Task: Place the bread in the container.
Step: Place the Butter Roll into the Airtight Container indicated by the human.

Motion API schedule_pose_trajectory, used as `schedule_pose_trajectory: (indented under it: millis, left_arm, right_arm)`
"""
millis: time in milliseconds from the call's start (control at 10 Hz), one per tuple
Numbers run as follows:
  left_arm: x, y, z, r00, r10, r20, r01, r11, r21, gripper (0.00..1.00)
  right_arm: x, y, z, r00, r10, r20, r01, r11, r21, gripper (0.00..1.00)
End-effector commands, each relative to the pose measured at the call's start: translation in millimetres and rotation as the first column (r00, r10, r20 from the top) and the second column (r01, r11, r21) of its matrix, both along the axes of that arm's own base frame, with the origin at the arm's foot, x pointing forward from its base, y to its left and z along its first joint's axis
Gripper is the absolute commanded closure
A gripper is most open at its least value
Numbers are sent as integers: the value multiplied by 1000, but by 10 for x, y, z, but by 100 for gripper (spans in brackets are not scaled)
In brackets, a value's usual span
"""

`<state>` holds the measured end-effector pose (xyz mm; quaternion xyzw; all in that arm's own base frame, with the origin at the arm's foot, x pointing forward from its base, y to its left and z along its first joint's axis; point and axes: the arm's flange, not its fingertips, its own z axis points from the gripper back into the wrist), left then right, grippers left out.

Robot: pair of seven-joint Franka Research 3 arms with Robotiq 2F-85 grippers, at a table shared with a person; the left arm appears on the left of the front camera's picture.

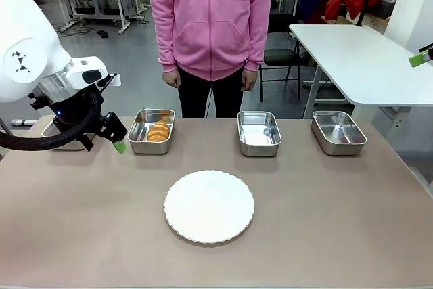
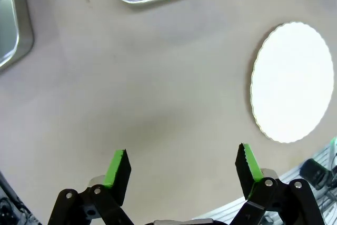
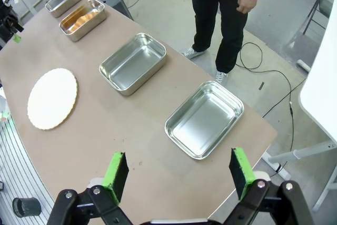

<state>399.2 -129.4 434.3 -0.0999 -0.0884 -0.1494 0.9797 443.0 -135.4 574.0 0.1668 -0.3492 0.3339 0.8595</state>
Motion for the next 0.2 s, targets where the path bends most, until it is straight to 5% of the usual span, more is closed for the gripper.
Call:
schedule_pose_trajectory:
  millis: [0, 100]
  left_arm:
    - [31, -25, 31, 1000, -15, 5, 15, 1000, 21, 0]
    - [31, -25, 31, 1000, -15, 5, 15, 1000, 21, 0]
  right_arm:
    - [12, 9, 15, 1000, 6, 15, -7, 1000, 16, 0]
    - [12, 9, 15, 1000, 6, 15, -7, 1000, 16, 0]
